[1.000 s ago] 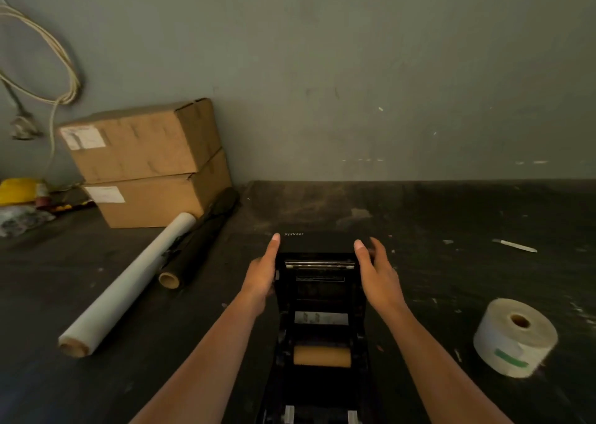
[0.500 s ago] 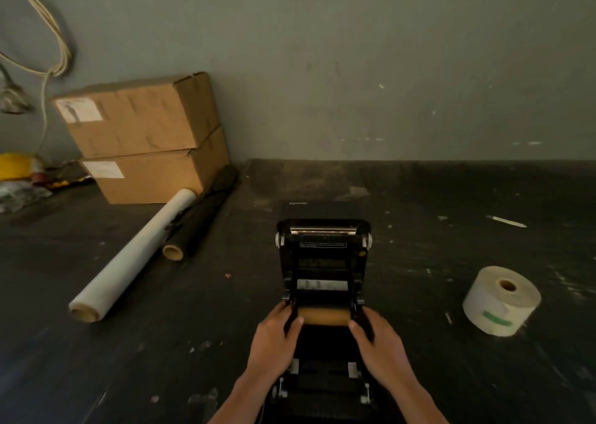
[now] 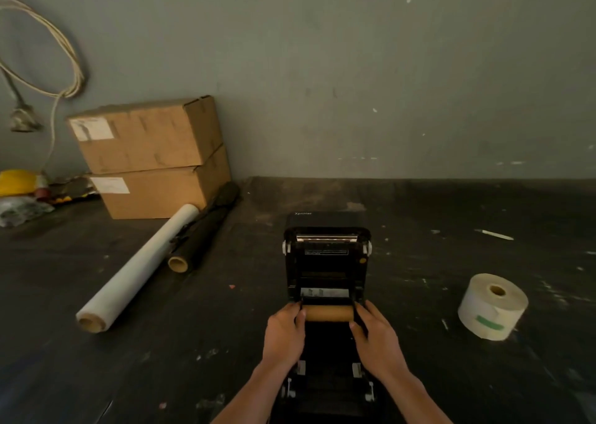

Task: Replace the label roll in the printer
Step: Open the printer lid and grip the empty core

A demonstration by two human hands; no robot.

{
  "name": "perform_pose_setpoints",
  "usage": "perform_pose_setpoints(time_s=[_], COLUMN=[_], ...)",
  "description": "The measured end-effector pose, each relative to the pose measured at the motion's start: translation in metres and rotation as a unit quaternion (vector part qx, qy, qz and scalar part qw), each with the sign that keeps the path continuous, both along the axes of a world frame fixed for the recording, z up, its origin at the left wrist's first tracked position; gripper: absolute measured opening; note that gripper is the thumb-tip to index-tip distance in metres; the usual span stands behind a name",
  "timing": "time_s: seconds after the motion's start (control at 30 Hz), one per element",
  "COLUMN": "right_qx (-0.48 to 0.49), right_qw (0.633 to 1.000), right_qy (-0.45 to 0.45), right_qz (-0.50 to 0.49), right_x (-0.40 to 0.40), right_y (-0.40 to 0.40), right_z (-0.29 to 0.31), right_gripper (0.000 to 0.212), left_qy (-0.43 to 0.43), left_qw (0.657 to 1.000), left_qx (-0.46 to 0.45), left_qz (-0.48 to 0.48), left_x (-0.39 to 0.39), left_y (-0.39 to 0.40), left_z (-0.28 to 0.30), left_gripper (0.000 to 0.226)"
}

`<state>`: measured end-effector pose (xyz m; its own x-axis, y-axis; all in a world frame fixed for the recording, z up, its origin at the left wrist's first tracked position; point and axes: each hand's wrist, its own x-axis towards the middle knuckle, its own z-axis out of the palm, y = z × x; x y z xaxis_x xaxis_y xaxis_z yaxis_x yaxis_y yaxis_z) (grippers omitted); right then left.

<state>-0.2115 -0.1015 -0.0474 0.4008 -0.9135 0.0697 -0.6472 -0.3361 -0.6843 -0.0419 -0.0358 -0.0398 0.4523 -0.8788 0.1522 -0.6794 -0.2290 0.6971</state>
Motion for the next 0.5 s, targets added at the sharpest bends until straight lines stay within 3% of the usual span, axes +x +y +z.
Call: perform_pose_setpoints(time_s=[0.23,0.5], right_qx=[-0.07,-0.051], right_qw=[0.99,0.972], right_qy=[-0.119,-0.154], right_qz=[-0.022,-0.169], right_x=[-0.01,-0.091], right_y=[0.02,0.061], right_z=[0.052,0.066], right_gripper=[0.043,0.032], left_qy=[0.048,0.146], left_qw=[0.994,0.976], left_qx=[-0.093,-0.076], left_qz=[-0.039,-0.142], left_x=[-0.006,-0.06], left_y=[0.0,0.005], left_z=[0.049,0.055], left_gripper=[0.015,0.016])
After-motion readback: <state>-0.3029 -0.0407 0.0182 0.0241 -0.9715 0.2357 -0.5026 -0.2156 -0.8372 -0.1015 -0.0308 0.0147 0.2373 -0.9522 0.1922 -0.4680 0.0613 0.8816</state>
